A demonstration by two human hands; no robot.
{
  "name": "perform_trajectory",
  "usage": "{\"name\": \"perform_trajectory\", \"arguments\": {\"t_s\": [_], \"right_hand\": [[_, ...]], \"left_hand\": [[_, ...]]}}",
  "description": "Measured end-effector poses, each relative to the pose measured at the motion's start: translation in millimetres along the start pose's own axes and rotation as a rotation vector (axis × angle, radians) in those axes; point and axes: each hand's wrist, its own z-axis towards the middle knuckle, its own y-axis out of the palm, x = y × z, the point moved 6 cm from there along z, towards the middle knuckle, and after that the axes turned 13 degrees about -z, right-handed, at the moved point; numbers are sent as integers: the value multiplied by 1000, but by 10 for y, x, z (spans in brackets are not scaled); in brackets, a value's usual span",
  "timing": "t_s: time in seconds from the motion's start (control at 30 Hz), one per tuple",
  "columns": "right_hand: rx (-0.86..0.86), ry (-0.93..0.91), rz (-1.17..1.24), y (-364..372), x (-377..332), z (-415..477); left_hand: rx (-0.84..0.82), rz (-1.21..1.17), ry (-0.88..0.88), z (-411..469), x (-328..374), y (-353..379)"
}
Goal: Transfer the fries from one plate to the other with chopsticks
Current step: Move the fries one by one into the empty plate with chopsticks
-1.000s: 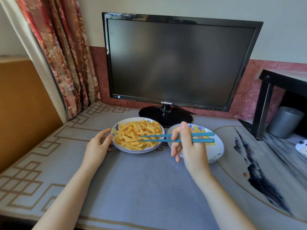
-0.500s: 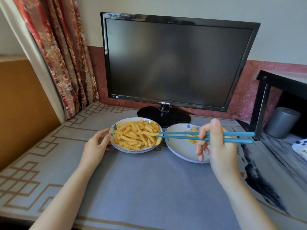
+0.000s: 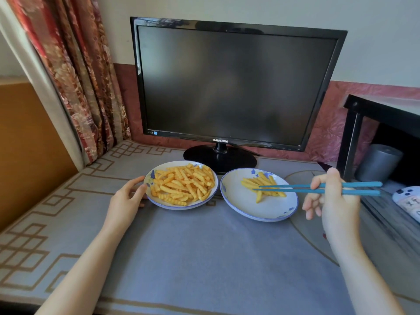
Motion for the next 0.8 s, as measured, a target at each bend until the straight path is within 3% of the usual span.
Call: {"name": "perform_trajectory", "arguments": {"t_s": [0.3,0.63,0.8], "right_hand": [[-37,-26,91,152,-152,-81],[-349,-66,164,892,-403,-419],[-377,-26,195,1006,-338,-441]], "left_hand": [[5,10,5,-10,15,6],[-2,10,4,1,0,2],[1,12,6,8,-3,2]]}}
